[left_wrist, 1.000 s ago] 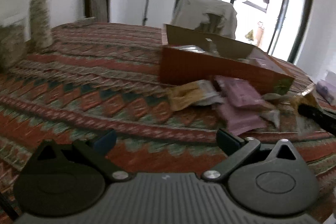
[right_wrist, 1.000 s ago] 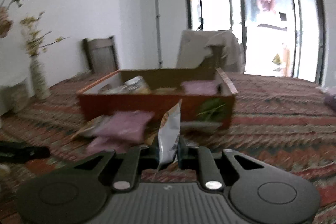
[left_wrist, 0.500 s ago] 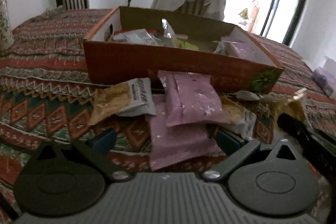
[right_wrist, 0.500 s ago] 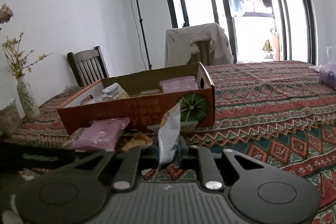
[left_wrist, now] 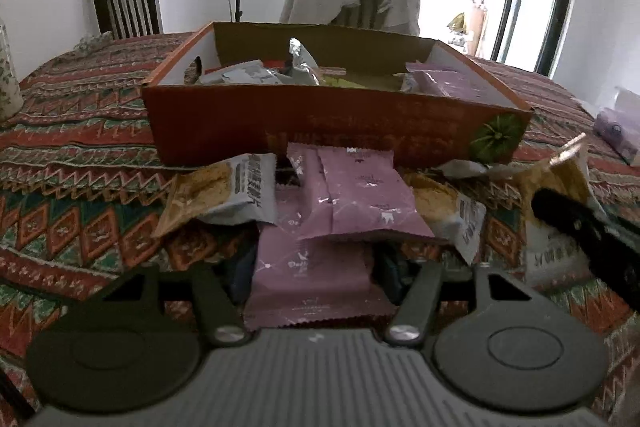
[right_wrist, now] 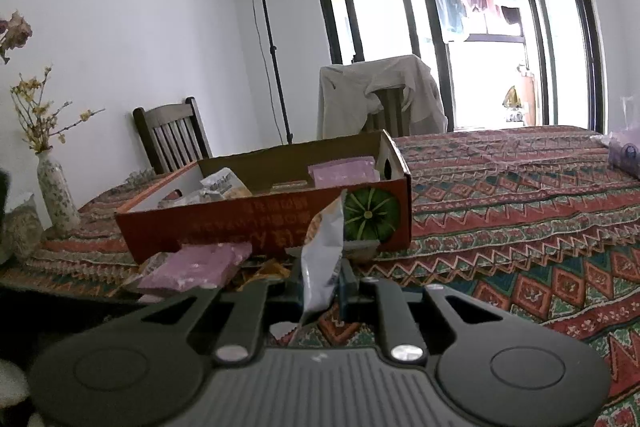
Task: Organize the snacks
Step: 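Grasp a white wrapper with the right gripper while the left grasps a pink packet, then carry both packets over the cardboard box and open both grippers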
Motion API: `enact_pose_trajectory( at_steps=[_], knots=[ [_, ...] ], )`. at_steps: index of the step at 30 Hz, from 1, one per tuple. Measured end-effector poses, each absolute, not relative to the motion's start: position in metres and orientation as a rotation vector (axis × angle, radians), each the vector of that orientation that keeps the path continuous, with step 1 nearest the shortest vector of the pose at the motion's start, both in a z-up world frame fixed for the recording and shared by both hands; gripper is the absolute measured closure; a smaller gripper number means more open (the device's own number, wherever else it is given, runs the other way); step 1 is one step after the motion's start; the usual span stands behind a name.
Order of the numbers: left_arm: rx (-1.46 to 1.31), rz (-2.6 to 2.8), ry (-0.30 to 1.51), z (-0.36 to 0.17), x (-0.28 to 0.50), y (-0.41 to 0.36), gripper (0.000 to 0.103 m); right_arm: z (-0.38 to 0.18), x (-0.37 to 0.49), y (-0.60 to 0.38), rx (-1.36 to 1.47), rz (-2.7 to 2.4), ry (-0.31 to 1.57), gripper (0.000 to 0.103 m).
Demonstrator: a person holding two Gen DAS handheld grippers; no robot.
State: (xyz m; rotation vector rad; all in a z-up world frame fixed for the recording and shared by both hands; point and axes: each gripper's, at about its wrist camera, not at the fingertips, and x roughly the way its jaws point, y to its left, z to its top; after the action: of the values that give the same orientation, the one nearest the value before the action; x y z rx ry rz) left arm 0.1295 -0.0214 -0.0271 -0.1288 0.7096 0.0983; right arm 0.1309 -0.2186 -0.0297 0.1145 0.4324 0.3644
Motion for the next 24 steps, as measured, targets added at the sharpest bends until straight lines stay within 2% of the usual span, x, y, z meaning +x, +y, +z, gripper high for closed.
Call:
enact_pose_trajectory(
  at_steps=[14, 24],
  knots=[
    [-0.106, 0.080, 0.495, 0.013, 0.071, 0.001, 0.043, -0.027, 0.123, -0.214, 0.081, 0.364, 0.388, 0.088],
    [-0.103, 0.079, 0.448, 0.036, 0.086, 0.007, 0.043, -0.005, 0.123, -0.200, 0.038, 0.398, 0.366, 0.088]
  ],
)
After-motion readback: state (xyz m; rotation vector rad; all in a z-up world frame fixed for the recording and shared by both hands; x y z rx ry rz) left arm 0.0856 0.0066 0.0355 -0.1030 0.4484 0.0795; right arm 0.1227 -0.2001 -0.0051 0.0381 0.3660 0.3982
